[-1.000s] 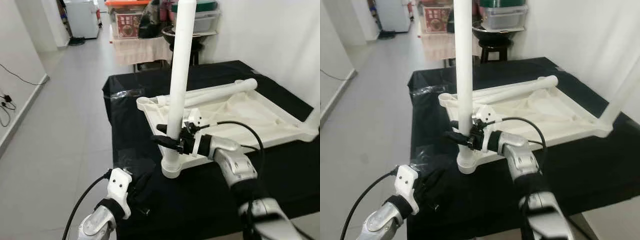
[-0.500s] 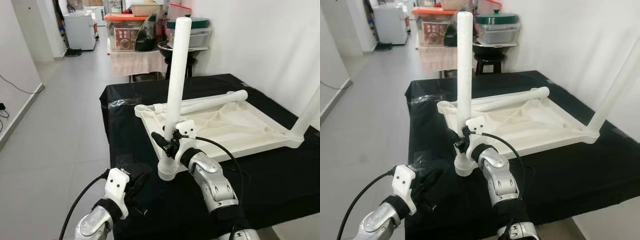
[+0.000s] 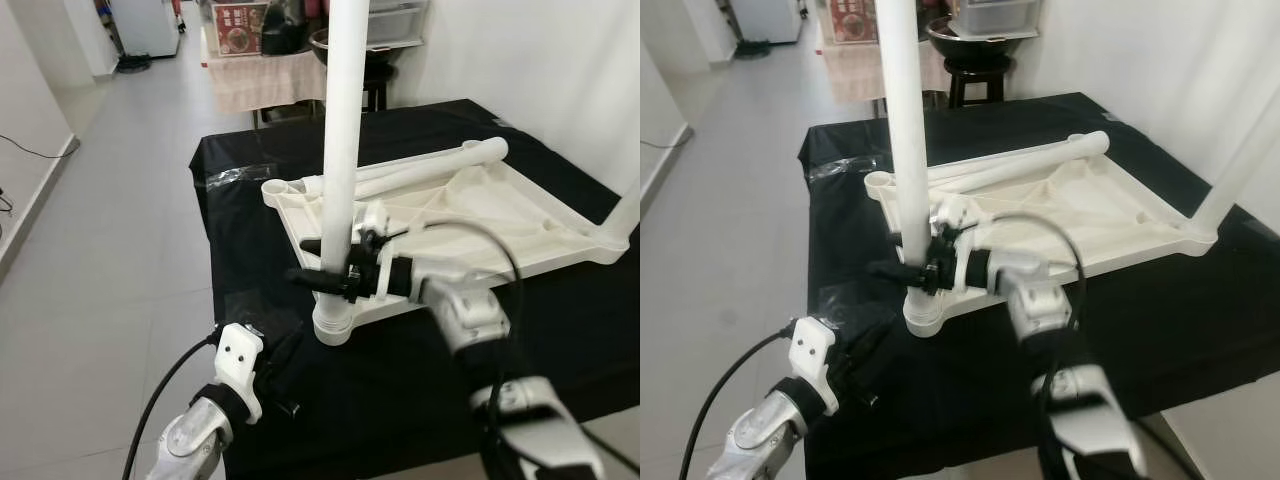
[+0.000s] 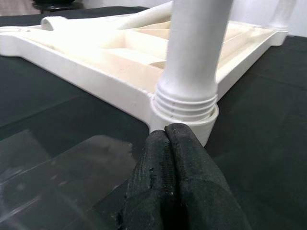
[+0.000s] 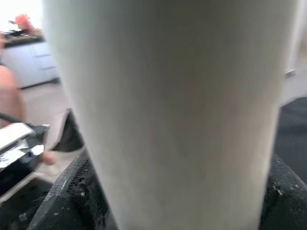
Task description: Building children table
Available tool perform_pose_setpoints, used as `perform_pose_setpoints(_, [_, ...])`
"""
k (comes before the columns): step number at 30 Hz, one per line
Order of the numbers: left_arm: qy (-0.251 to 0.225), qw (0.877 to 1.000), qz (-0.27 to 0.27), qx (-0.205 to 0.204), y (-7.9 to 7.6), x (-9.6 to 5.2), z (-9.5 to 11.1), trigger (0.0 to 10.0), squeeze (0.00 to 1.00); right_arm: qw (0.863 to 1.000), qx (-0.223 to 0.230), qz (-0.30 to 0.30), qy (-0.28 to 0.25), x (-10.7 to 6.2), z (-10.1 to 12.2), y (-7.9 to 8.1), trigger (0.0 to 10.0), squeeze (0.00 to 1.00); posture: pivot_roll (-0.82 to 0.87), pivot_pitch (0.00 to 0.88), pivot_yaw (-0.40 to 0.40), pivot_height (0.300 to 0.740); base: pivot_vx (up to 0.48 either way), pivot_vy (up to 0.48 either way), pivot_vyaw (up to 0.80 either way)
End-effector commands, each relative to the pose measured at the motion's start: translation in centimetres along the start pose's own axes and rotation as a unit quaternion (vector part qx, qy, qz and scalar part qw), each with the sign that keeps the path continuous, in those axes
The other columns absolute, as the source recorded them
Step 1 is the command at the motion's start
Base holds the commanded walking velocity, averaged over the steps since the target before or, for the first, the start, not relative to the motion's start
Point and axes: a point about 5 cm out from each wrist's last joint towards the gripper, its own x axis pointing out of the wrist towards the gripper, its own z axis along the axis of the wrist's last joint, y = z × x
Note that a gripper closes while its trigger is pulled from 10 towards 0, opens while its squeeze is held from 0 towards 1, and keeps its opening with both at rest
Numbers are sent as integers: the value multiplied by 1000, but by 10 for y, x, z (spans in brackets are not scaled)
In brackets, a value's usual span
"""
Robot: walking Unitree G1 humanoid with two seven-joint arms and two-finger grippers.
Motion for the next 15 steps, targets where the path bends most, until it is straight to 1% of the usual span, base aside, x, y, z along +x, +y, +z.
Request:
perform_pose_setpoints(1, [6,1000,3,-1,0,-1,-3,10000,0,1000,14,17,6,5,-7,-1,10000,0,-2,0,-32,740,0,0,0])
perform_pose_setpoints(2, [6,1000,4,-1,0,-1,-3,10000,0,1000,18,16,8,6,-6,-4,5098,0,3,0,-34,740,0,0,0])
perform_pose_setpoints(3, [6,1000,4,-1,0,-1,-3,10000,0,1000,18,16,8,6,-6,-4,5098,0,3,0,-34,740,0,0,0])
perform_pose_setpoints(4, [6,1000,5,0,-1,-1,-3,10000,0,999,26,22,7,7,-6,-6,0,0,5,0,-36,740,0,0,0])
perform_pose_setpoints(9, [6,1000,6,0,-1,-1,-3,10000,0,998,38,38,11,6,-9,-5,0,0,6,0,-36,740,0,0,0])
perform_pose_setpoints(11, [5,1000,5,0,-2,-1,-3,10000,0,998,46,38,19,-1,-16,-5,0,0,4,0,-39,740,0,0,0])
perform_pose_setpoints(12, [5,1000,5,0,-2,-1,-3,10000,0,998,46,38,19,-1,-16,-5,0,0,4,0,-39,740,0,0,0])
perform_pose_setpoints(14, [5,1000,5,0,-2,-2,-2,10000,0,998,51,31,31,-10,-27,-4,0,0,3,0,-36,740,0,0,0])
perform_pose_setpoints(15, [5,1000,5,0,-2,-2,-2,10000,0,998,51,31,31,-10,-27,-4,0,0,3,0,-36,740,0,0,0])
